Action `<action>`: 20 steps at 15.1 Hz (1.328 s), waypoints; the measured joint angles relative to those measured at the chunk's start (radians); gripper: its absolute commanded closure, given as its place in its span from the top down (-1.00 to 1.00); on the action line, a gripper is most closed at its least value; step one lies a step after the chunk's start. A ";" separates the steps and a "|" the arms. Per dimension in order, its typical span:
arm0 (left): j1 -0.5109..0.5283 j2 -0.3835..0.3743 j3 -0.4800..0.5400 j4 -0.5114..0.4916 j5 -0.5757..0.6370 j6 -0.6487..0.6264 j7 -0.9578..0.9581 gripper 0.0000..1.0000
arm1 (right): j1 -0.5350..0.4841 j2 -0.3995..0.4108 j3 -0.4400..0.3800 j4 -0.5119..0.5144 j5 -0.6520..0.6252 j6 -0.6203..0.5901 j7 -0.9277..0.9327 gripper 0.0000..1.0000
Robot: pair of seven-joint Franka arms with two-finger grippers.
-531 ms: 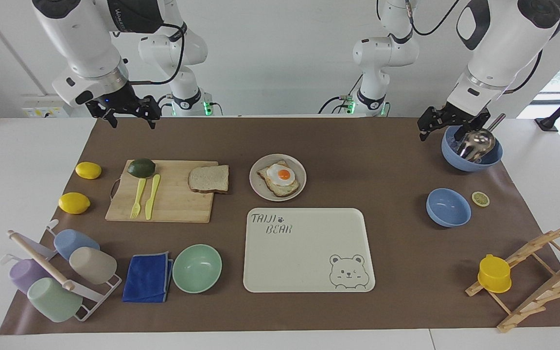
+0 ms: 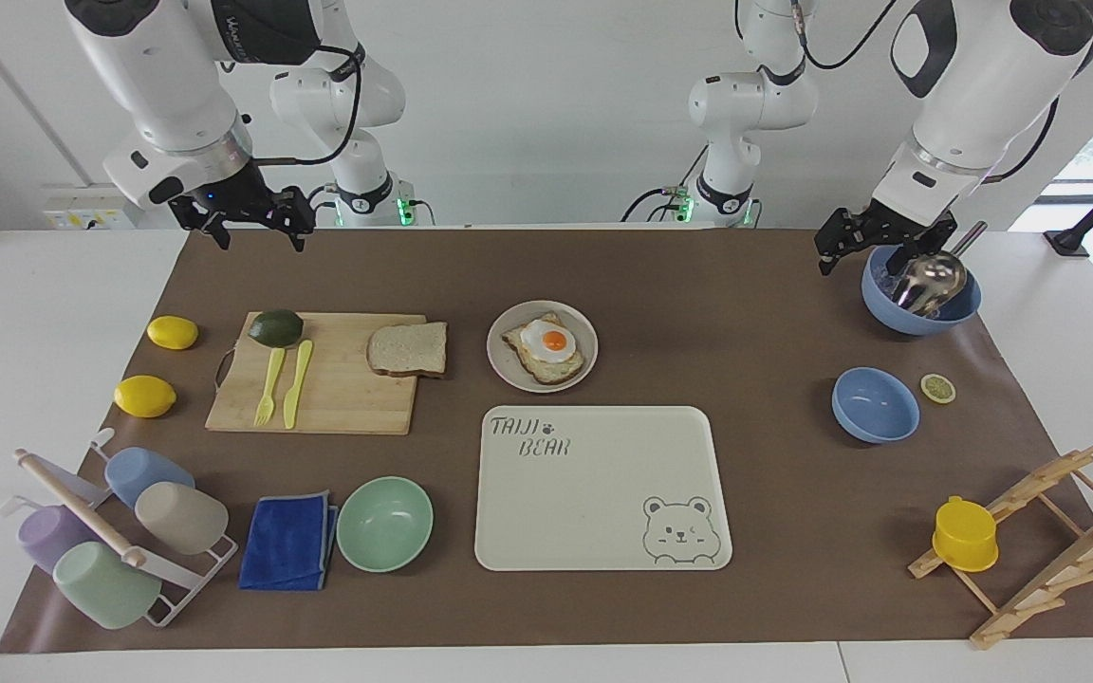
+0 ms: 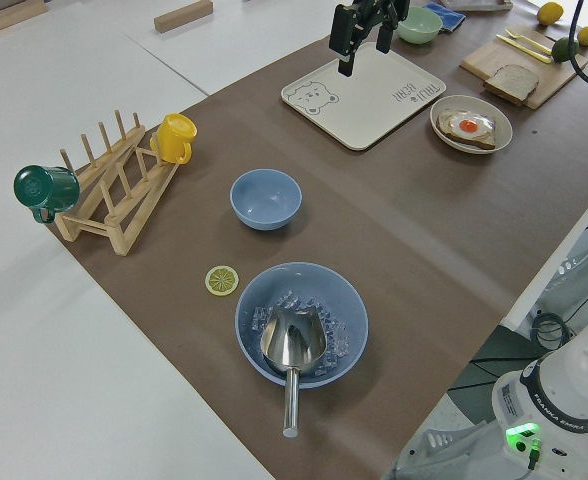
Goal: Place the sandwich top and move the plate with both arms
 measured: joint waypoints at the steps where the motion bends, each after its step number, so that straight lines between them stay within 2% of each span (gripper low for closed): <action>1: 0.000 0.000 0.000 0.000 0.000 0.000 0.000 1.00 | 0.001 0.000 0.001 0.000 0.001 0.000 0.000 1.00; 5: 0.000 0.000 0.000 0.000 0.000 0.000 0.000 1.00 | 0.015 0.000 0.007 0.000 0.009 0.010 -0.003 1.00; 8: 0.000 0.000 0.000 0.000 0.000 0.000 0.000 1.00 | 0.031 0.001 0.037 -0.009 0.021 0.069 -0.039 1.00; 11: 0.000 0.000 0.000 0.000 0.000 0.000 0.000 1.00 | 0.147 0.026 0.053 -0.034 0.020 0.113 0.001 1.00; 16: 0.000 0.000 0.000 0.000 0.000 0.000 0.000 1.00 | 0.394 0.186 0.058 -0.052 -0.050 0.280 0.317 1.00; 18: 0.000 0.000 0.000 0.000 0.000 0.000 0.000 1.00 | 0.449 0.259 0.058 -0.056 -0.095 0.311 0.411 1.00; 20: 0.000 0.000 0.000 0.000 0.000 0.000 0.000 1.00 | 0.474 0.322 0.058 -0.059 -0.196 0.298 0.458 1.00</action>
